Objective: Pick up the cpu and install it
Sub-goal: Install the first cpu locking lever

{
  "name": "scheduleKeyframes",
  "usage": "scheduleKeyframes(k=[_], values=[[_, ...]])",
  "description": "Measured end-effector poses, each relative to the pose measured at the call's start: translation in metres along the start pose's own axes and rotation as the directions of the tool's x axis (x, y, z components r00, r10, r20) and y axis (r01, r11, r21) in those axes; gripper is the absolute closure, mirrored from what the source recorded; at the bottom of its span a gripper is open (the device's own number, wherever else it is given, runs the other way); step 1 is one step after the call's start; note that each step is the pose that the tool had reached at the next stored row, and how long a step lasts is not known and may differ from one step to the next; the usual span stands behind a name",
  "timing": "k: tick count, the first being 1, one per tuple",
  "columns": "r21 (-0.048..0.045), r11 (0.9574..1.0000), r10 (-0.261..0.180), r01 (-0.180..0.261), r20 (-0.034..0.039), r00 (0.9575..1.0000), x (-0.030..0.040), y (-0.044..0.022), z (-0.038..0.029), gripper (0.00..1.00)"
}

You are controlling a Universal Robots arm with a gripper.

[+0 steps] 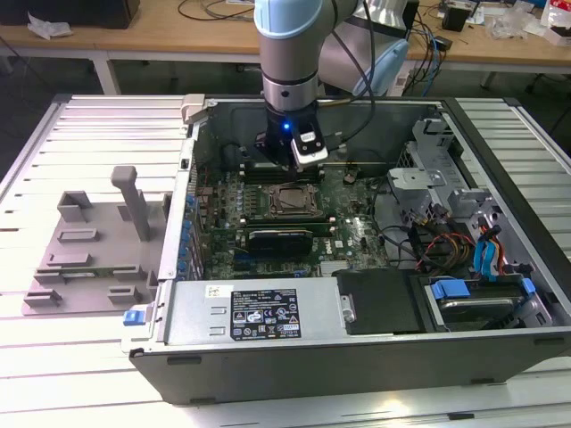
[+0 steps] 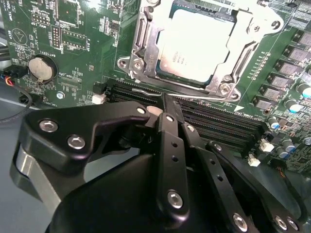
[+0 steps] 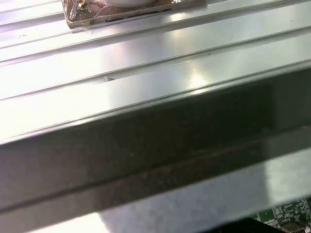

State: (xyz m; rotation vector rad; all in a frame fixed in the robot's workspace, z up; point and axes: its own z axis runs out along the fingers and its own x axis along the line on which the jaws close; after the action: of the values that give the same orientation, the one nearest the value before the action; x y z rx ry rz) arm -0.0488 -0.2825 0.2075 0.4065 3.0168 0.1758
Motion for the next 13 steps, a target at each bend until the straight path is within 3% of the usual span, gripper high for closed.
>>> scheduleKeyframes(k=[13], values=[[-0.0002, 1.0, 0.0, 0.0, 0.0, 1.0, -0.0005, -0.0012, 0.0021, 0.89]])
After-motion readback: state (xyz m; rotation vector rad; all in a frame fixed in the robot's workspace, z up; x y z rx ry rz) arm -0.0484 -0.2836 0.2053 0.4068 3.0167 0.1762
